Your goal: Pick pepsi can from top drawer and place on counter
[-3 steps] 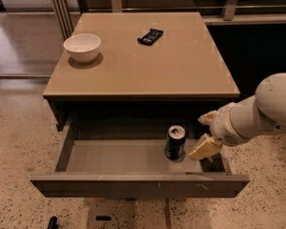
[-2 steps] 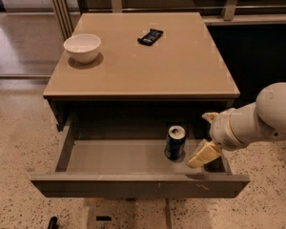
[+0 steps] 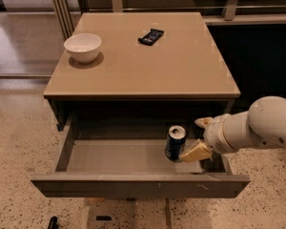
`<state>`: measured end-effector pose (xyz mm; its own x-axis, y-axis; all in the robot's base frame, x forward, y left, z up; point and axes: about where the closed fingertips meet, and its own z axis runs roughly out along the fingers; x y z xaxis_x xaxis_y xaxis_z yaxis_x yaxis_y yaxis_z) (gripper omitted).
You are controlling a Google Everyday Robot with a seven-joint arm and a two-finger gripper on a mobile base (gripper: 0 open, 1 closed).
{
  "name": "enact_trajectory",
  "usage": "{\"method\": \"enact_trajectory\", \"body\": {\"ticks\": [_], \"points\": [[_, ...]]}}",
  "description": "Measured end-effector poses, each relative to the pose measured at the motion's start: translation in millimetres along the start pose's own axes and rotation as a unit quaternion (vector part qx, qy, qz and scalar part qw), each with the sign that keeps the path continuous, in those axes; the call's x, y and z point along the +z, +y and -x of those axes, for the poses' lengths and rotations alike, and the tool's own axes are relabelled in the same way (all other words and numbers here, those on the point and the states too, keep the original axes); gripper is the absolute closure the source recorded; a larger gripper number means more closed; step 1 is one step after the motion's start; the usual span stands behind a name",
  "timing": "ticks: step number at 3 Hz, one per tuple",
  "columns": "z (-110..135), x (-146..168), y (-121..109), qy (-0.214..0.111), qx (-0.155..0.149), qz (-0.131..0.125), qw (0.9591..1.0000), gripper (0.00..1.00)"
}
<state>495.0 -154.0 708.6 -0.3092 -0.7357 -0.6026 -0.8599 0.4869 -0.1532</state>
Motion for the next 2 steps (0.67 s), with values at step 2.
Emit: {"method": "enact_trajectory", "body": {"ticks": [2], "points": [[7.8,34.0,-9.5,-0.027,0.006,-0.016,0.9995,0.26]]}}
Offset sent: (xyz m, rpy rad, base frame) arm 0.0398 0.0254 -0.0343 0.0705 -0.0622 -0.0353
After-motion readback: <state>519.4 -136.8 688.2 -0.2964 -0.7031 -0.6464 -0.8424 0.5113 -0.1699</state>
